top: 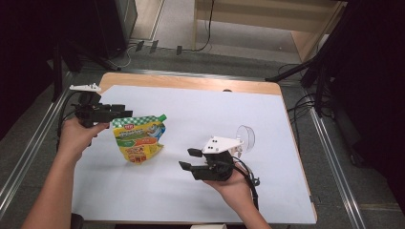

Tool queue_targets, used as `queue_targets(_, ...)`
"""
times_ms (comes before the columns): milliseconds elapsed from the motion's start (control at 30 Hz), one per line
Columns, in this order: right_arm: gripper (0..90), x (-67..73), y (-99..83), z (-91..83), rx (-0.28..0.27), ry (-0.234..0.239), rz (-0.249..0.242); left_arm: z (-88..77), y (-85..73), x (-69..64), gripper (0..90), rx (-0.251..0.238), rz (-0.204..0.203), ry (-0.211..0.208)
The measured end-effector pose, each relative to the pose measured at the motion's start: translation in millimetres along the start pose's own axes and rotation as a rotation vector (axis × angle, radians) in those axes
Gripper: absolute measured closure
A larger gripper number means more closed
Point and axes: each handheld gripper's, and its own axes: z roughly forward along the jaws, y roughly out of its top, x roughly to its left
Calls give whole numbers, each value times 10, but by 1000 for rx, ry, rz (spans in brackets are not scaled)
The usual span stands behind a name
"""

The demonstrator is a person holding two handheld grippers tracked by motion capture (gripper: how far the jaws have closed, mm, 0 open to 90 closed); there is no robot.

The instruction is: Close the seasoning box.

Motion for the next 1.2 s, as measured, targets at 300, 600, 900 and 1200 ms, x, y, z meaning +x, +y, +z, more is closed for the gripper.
queue_targets(300, 517, -142, 81, -214, -20, -36, 19, 133, -80, 8, 418, 36, -21, 22)
queue_targets(600, 531, -294, 132, -444, -24, -87, 46, 217, -154, -17, 412, 78, 24, 10)
queue_targets(900, 630, -446, 147, -726, -34, -116, 63, 206, -188, -4, 397, 71, 5, 9)
queue_targets(1200, 777, -593, 138, -1035, -45, -162, 82, 148, -202, 24, 390, 53, -8, 20)
